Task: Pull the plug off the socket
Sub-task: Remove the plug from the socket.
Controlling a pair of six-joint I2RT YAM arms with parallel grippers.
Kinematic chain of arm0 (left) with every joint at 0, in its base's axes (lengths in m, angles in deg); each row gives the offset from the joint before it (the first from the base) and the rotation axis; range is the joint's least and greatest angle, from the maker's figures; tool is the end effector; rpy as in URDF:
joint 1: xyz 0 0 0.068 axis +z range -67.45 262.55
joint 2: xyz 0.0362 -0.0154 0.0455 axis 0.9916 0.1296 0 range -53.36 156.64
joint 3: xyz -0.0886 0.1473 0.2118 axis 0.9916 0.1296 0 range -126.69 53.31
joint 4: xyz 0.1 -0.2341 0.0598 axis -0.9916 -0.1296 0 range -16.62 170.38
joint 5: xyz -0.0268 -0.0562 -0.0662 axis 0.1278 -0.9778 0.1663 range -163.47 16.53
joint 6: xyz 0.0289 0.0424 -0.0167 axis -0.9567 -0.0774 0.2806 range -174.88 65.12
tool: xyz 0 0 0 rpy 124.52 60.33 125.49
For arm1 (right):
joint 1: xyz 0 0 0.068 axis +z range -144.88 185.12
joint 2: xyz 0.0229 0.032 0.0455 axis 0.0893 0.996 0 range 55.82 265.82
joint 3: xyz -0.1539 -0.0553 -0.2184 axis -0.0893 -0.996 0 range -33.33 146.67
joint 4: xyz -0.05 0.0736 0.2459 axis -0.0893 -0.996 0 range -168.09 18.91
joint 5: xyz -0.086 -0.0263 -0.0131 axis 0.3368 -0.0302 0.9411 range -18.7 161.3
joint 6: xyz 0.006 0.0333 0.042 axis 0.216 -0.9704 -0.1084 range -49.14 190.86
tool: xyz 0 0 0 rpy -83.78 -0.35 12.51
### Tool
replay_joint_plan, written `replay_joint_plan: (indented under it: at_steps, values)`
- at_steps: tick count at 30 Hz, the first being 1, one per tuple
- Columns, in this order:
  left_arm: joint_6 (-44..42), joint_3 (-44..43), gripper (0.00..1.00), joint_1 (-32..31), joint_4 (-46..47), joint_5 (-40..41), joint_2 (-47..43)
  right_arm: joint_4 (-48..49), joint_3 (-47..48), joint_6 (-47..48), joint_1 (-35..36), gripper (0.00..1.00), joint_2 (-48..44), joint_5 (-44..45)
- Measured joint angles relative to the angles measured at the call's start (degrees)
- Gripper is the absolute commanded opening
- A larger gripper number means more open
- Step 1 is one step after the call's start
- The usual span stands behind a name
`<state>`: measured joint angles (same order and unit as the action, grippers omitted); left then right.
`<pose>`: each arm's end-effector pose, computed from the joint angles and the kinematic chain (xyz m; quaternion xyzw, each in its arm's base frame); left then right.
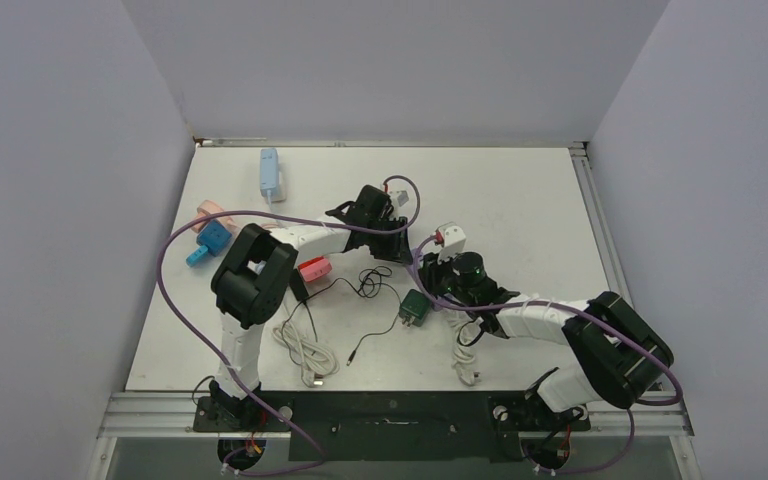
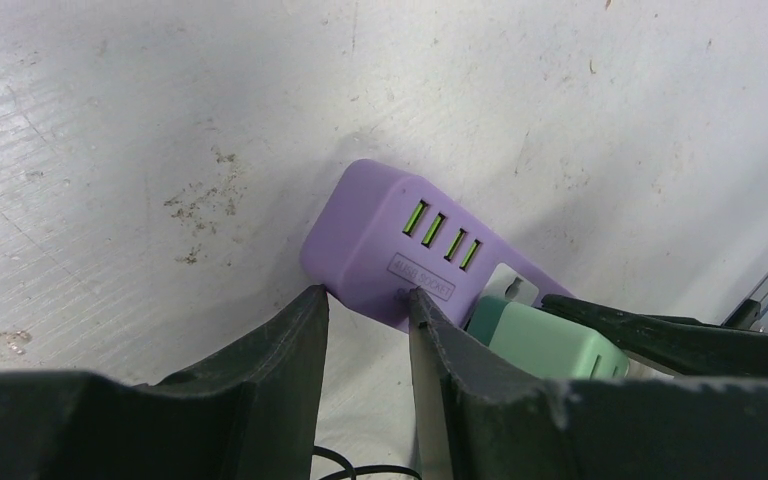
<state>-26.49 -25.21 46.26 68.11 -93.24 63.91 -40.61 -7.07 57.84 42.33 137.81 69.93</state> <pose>0.3453 -0.2684 0.1580 0.1211 0.9226 -0.3125 0.1911 0.2143 0.1639 0.1595 -0.1832 0.8244 0.2363 0.4805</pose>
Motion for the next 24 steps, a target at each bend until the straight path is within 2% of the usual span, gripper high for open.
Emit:
replay_joint_plan:
  at_steps: [13,24]
  values:
    - [-0.3,-0.6,0.30,-0.2,-0.6,0.3,0.3,0.0,0.0,-0.2,0.0,0.05,0.0,-0.7]
    - [-0.3,-1.0,0.30,-0.4,-1.1,0.1,0.5,-1.4,0.5,5.3,7.9,0.05,0.1,12.3]
